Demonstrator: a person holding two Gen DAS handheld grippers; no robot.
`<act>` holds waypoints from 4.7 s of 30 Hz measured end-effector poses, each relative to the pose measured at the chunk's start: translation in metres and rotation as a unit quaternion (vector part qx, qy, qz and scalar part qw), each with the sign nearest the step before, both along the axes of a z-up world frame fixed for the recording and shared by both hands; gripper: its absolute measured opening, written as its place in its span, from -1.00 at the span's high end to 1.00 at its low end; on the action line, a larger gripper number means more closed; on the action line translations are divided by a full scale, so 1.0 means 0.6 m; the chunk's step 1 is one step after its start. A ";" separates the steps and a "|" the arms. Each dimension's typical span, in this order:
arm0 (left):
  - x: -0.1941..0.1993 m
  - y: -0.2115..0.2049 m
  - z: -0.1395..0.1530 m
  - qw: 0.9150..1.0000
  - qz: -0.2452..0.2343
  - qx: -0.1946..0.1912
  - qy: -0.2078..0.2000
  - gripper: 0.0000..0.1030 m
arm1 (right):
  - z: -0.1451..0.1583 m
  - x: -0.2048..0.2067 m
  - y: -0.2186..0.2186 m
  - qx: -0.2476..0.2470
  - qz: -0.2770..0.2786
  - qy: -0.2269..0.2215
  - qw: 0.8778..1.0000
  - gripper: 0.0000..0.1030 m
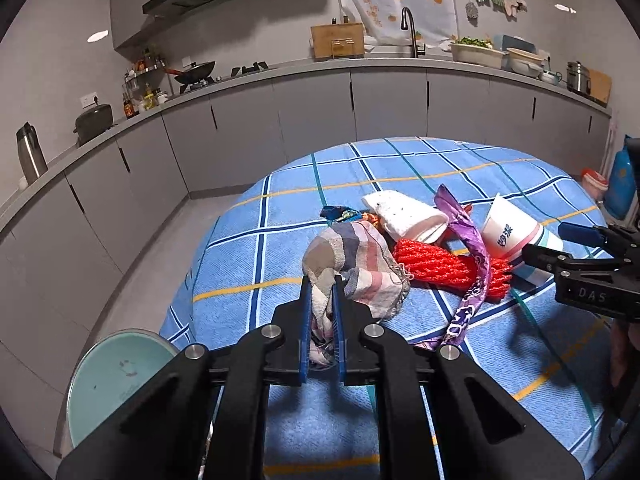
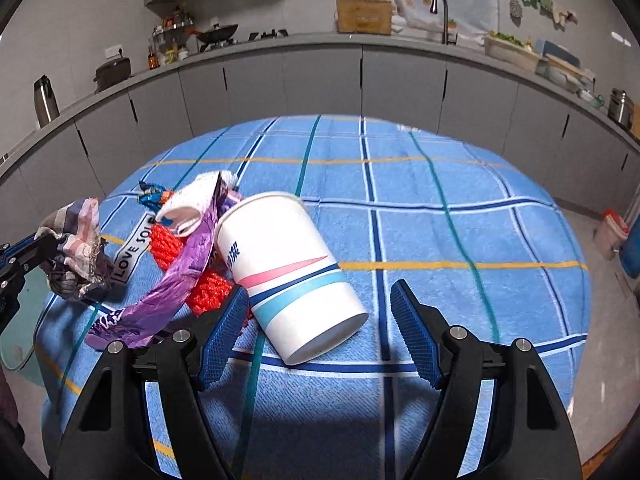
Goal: Collect trash
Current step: 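Grasp the plaid cloth with the left tool while the right tool grasps the white paper cup, then carry the plaid cloth and white paper cup over the teal bucket, then open both tools over the bucket to drop the cloth and cup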
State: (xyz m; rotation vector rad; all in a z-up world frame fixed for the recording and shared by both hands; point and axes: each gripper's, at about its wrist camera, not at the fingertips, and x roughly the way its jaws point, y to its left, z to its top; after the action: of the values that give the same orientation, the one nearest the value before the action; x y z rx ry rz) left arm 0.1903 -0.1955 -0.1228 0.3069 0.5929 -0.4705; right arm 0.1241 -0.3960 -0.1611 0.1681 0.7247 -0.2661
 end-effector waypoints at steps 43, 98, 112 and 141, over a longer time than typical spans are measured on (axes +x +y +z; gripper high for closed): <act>-0.051 0.093 0.084 0.998 0.034 -0.036 -0.045 0.81 | 0.126 -0.084 0.090 -0.015 0.014 -0.132 0.991 -0.06; -0.034 0.256 0.082 0.990 0.129 -0.045 -0.039 0.81 | 0.151 -0.016 0.295 -0.017 0.147 -0.148 0.978 -0.06; -0.024 0.323 0.070 0.985 0.168 -0.037 -0.029 0.81 | 0.149 0.005 0.368 -0.017 0.193 -0.143 0.971 -0.06; 0.022 0.412 0.022 0.976 0.211 -0.041 0.014 0.80 | 0.100 0.067 0.493 -0.025 0.270 -0.103 0.957 -0.07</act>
State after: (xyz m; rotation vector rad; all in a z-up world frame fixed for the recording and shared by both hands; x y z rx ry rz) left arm 0.2035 0.0518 -0.1098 0.0895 0.6442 -0.0881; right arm 0.1645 -0.1003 -0.1010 -0.0535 0.5306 0.2525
